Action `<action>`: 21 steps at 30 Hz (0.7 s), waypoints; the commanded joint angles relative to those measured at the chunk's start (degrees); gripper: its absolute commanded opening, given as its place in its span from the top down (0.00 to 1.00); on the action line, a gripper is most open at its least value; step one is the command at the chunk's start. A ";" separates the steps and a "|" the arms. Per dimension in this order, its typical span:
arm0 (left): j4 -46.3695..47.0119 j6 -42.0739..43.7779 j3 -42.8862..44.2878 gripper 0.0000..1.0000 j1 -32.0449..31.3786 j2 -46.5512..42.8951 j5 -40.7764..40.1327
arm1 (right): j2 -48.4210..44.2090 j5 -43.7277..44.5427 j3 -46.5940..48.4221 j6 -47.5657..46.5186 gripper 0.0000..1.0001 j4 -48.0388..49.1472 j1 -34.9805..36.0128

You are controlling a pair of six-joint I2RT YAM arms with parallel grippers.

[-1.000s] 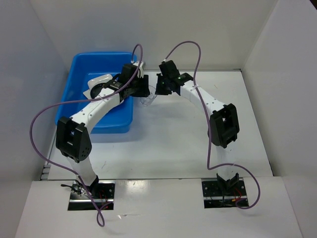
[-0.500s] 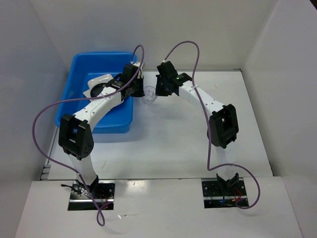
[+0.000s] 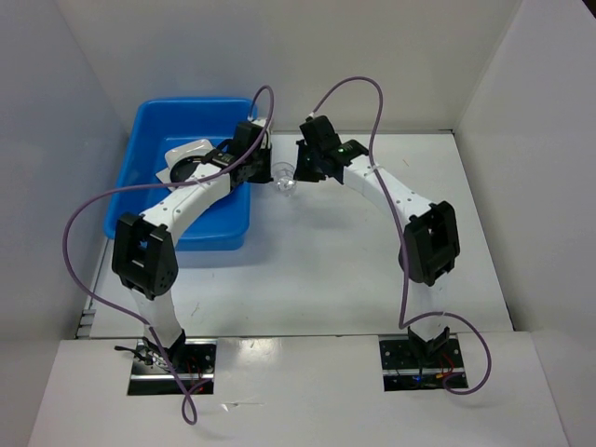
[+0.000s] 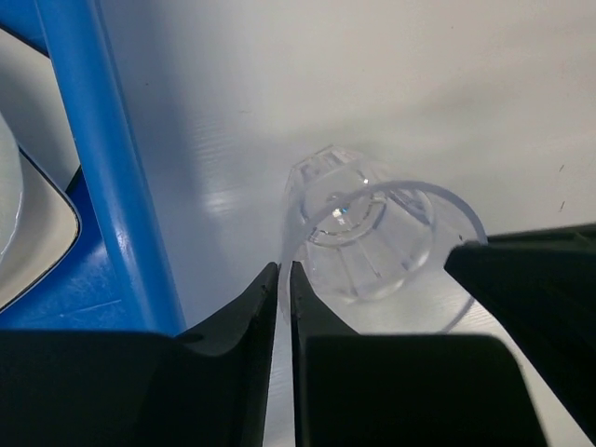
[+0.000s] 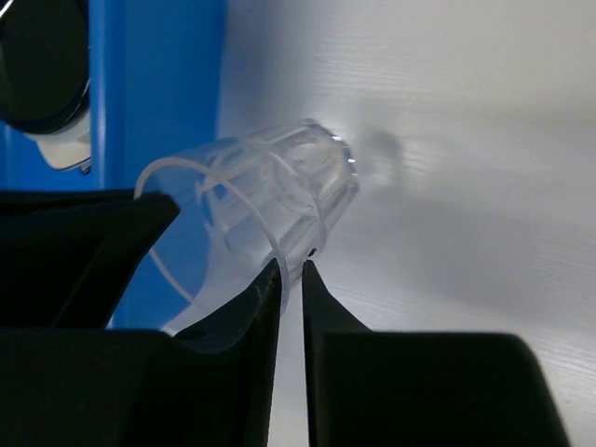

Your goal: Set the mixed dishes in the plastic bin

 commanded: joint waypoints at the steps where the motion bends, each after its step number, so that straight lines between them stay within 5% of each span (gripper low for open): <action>1: 2.07 1.09 1.67 1.00 -0.27 1.84 -0.59 | -7.06 -6.89 -0.66 1.03 0.83 6.68 2.19; 8: 2.60 -0.49 1.67 1.00 -0.27 2.37 -1.20 | -10.66 -11.29 -3.65 0.51 0.52 9.66 2.19; 13: 3.13 -0.50 6.83 1.00 -0.27 2.37 -4.02 | -15.31 -7.97 -5.93 -0.11 0.41 9.66 2.19; 21: -0.91 -1.38 26.07 1.00 10.08 2.98 -3.13 | -26.55 -4.53 -16.48 -0.11 0.39 9.66 -1.77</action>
